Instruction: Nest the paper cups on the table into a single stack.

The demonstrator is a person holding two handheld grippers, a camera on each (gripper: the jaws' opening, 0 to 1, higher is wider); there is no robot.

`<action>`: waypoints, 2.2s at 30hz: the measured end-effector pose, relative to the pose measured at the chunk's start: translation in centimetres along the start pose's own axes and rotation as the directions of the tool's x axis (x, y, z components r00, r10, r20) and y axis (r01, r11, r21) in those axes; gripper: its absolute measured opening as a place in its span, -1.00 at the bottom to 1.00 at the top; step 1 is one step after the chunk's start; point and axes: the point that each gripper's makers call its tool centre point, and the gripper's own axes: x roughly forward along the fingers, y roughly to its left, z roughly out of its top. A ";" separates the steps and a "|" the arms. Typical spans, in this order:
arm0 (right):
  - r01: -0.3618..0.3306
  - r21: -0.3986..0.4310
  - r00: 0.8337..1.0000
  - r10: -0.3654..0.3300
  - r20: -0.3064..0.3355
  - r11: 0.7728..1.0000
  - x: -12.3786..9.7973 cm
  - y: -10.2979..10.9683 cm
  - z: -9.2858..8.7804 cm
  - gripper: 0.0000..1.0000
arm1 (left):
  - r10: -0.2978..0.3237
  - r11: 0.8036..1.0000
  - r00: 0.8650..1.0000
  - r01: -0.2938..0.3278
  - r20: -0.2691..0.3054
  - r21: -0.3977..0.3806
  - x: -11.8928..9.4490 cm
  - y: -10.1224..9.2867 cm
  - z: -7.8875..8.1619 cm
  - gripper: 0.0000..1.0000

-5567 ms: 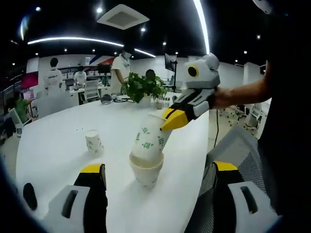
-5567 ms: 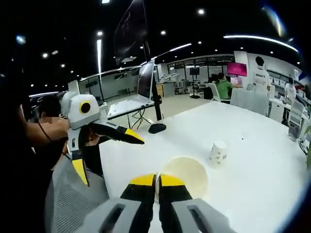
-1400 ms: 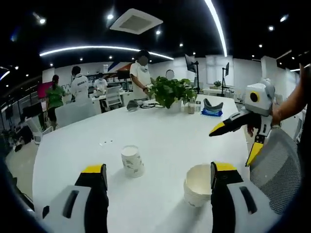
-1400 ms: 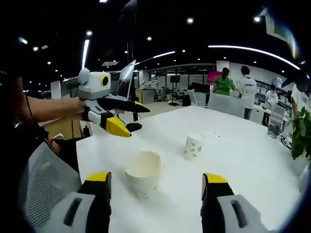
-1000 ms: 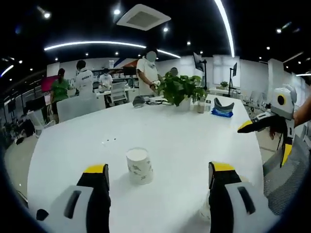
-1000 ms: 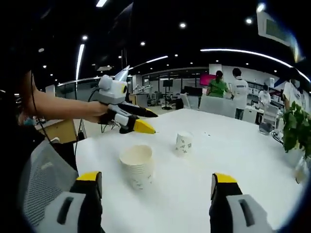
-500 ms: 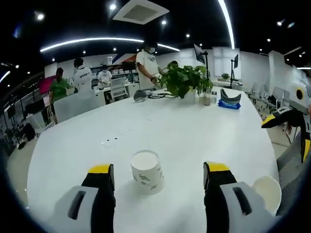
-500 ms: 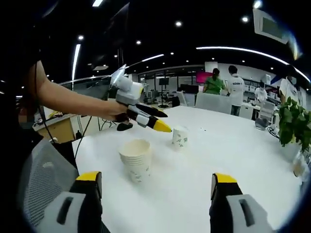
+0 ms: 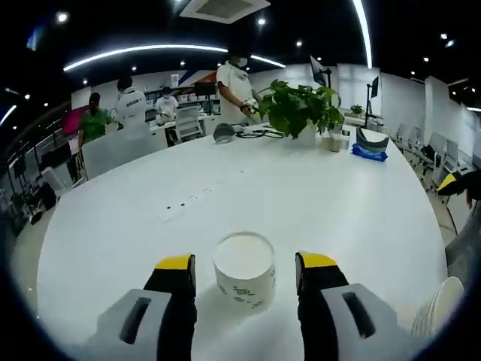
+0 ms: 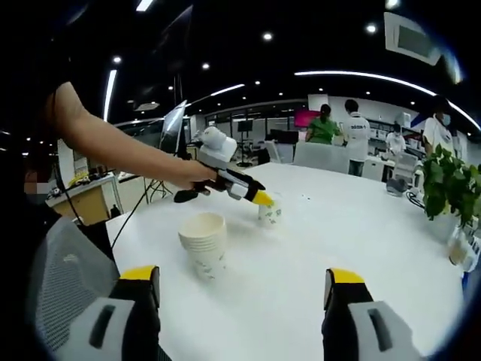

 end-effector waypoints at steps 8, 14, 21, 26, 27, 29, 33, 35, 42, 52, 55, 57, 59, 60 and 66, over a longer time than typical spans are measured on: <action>0.026 0.013 1.000 -0.026 0.011 1.000 -0.5 -0.5 0.2 0.82 | -0.029 0.999 0.999 0.030 -0.031 0.027 0.4 -0.4 -0.2 -0.12; 0.021 0.012 1.000 -0.022 0.008 1.000 -0.4 -0.2 0.3 0.81 | -0.048 0.998 0.998 0.049 -0.049 0.027 0.5 -0.6 -0.5 -0.30; 0.020 0.013 1.000 -0.020 0.021 1.000 -0.3 -0.2 0.8 0.81 | -0.050 0.999 0.998 0.050 -0.040 0.004 -0.7 -0.9 0.1 -0.32; 0.019 0.016 0.999 -0.020 0.046 1.000 0.1 -0.1 1.8 0.81 | -0.074 0.997 0.997 0.074 -0.009 0.020 -2.4 -1.8 1.6 -0.33; 0.018 0.017 0.998 -0.019 0.053 1.000 0.1 0.0 2.1 0.81 | -0.077 0.997 0.997 0.077 0.001 0.015 -3.1 -2.0 2.0 -0.33; 0.016 0.021 0.998 -0.017 0.065 1.000 0.2 0.1 2.5 0.80 | -0.083 0.997 0.996 0.082 0.017 0.013 -4.1 -2.4 2.6 -0.33; 0.001 0.034 0.996 -0.004 0.088 0.999 0.5 0.5 3.1 0.79 | -0.088 0.996 0.995 0.087 0.039 0.032 -6.6 -3.4 3.9 -0.33; -0.011 0.034 0.996 0.008 0.093 0.999 0.8 0.8 3.3 0.78 | -0.098 0.995 0.994 0.097 0.054 0.031 -7.4 -3.5 4.4 -0.33; -0.058 0.023 0.993 0.055 0.106 0.998 1.6 1.8 4.0 0.72 | -0.122 0.993 0.988 0.122 0.098 0.004 -10.9 -5.3 6.2 -0.33; -0.113 0.006 0.986 0.111 0.128 0.994 2.6 2.8 5.1 0.59 | -0.174 0.984 0.970 0.178 0.170 -0.009 -15.1 -8.8 8.7 -0.33; -0.138 0.002 0.980 0.136 0.146 0.990 2.9 3.3 5.8 0.54 | -0.187 0.980 0.960 0.196 0.206 -0.021 -16.1 -9.5 9.5 -0.33; -0.149 -0.011 0.977 0.149 0.151 0.989 3.0 3.5 6.2 0.47 | -0.207 0.976 0.952 0.216 0.227 -0.019 -16.7 -10.2 9.9 -0.33; -0.162 -0.011 0.974 0.162 0.161 0.987 3.2 3.5 6.6 0.41 | -0.220 0.973 0.948 0.228 0.229 -0.010 -17.2 -10.5 9.8 -0.33; -0.174 -0.002 0.971 0.172 0.167 0.985 3.2 3.7 6.8 0.38 | -0.228 0.972 0.946 0.236 0.231 -0.008 -17.4 -10.8 9.8 -0.33; -0.210 -0.004 0.963 0.207 0.174 0.978 3.6 4.1 7.1 0.32 | -0.261 0.962 0.937 0.271 0.234 -0.013 -18.6 -12.1 9.3 -0.33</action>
